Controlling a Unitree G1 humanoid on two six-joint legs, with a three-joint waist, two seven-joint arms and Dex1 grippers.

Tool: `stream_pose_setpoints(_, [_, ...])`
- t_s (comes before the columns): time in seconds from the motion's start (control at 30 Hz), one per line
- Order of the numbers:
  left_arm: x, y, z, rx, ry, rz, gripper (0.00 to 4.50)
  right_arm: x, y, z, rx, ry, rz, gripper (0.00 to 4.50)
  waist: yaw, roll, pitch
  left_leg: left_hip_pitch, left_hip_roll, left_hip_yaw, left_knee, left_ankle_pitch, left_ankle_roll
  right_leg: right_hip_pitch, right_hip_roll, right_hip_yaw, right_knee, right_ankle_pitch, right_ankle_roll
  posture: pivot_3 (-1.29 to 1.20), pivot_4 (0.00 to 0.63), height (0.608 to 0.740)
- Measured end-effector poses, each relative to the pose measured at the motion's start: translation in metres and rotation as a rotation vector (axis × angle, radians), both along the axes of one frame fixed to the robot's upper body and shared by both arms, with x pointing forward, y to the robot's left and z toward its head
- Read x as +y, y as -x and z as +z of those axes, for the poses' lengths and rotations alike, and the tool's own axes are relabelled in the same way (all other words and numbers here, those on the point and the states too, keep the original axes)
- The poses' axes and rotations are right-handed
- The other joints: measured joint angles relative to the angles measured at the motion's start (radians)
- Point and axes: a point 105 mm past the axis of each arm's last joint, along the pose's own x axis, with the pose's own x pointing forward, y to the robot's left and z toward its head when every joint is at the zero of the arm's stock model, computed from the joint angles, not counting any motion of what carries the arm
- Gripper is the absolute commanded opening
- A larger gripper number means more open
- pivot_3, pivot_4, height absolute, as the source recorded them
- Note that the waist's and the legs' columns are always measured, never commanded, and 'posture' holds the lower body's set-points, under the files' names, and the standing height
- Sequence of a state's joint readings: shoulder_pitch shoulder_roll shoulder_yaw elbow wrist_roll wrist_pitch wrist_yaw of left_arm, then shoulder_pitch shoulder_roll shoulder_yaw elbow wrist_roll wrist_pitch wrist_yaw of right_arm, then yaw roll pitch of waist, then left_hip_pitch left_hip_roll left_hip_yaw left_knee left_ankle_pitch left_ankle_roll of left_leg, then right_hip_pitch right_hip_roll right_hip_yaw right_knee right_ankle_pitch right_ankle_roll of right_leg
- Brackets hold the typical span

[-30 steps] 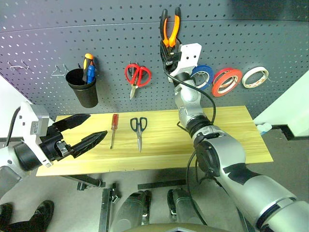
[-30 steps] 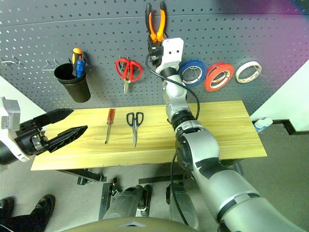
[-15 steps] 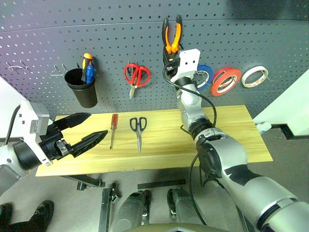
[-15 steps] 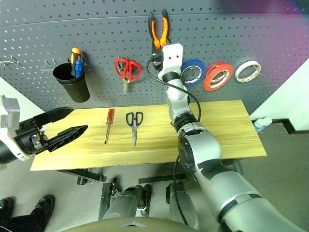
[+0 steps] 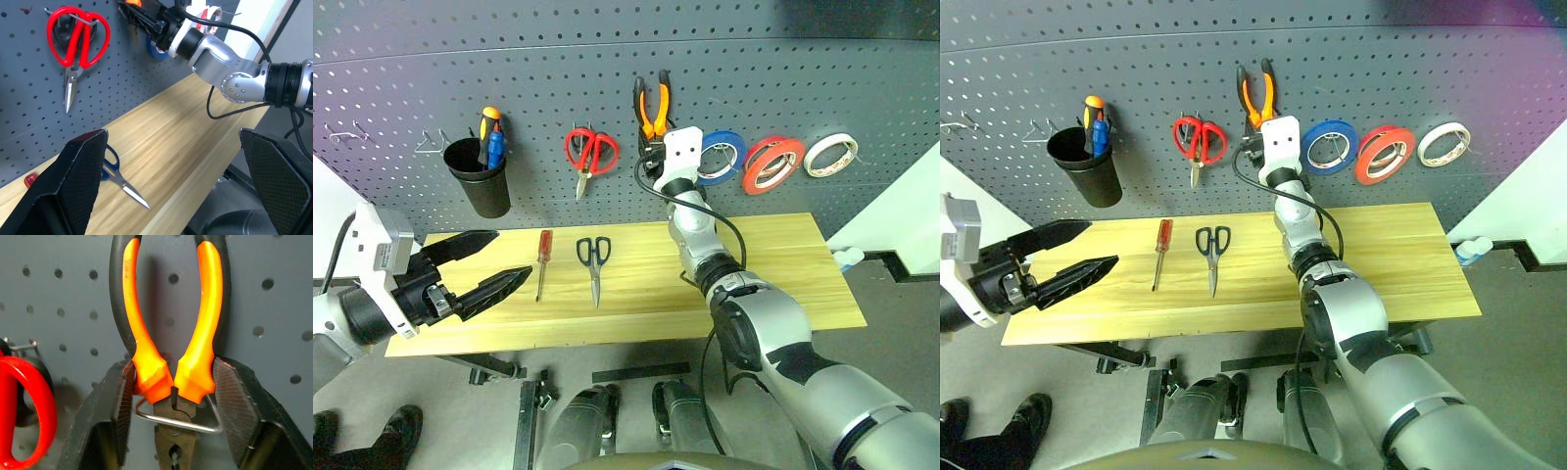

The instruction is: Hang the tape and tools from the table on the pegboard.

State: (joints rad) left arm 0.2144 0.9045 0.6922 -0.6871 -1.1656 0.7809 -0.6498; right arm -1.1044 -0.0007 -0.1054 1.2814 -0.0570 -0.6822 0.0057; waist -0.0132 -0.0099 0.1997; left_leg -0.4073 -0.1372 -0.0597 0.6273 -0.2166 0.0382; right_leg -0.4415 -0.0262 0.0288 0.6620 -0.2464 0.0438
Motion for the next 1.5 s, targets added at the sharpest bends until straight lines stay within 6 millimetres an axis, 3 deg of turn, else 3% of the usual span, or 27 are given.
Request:
stream_pose_setpoints(0.1, [0.000, 0.000, 0.000, -0.002, 0.000, 0.001, 4.50, -0.004, -0.001, 0.001, -0.003, 0.001, -0.013, 4.46, -0.001, 0.000, 0.000, 0.000, 0.000, 0.000, 0.000, 0.000, 0.000, 0.000, 0.000, 0.000, -0.001, 0.000, 0.000, 0.09, 0.195, 0.729])
stream_pose_setpoints(0.43, [0.000, -0.002, 0.003, -0.014, 0.002, 0.002, 4.50, -0.004, 0.001, 0.006, -0.034, -0.003, -0.005, 4.46, -0.001, 0.000, 0.000, 0.000, 0.000, 0.000, -0.001, 0.000, 0.000, 0.000, 0.000, 0.000, -0.001, 0.000, 0.000, 0.09, 0.195, 0.729])
stream_pose_setpoints(1.0, [0.001, -0.010, 0.003, -0.019, 0.010, 0.003, 4.50, -0.009, 0.025, 0.085, -0.352, -0.118, 0.097, 4.46, -0.002, 0.001, 0.003, 0.000, 0.000, -0.001, -0.002, -0.001, 0.001, 0.000, 0.000, -0.001, -0.002, 0.000, 0.000, 0.04, 0.194, 0.729])
stream_pose_setpoints(1.23, [0.000, -0.015, 0.003, -0.027, 0.007, -0.009, 4.50, -0.013, 0.040, 0.121, -0.372, -0.282, 0.391, 4.46, -0.003, 0.001, 0.004, 0.000, 0.001, -0.001, -0.006, -0.001, 0.001, 0.000, 0.000, -0.001, -0.005, 0.000, 0.000, 0.00, 0.189, 0.729])
stream_pose_setpoints(1.33, [-0.001, -0.018, 0.002, -0.035, 0.014, -0.017, 4.50, -0.021, 0.045, 0.117, -0.288, -0.335, 0.569, 4.46, 0.000, 0.001, 0.004, 0.000, 0.002, -0.002, -0.008, -0.001, 0.002, 0.000, 0.000, -0.003, -0.008, 0.000, 0.001, -0.02, 0.184, 0.729])
stream_pose_setpoints(1.5, [0.000, -0.028, -0.003, -0.042, 0.036, -0.014, 4.50, -0.064, 0.059, 0.076, -0.079, -0.318, 0.784, 4.46, -0.001, 0.002, 0.004, -0.002, 0.002, -0.001, -0.008, -0.003, 0.006, 0.002, -0.001, -0.004, -0.015, 0.001, 0.002, -0.07, 0.178, 0.729])
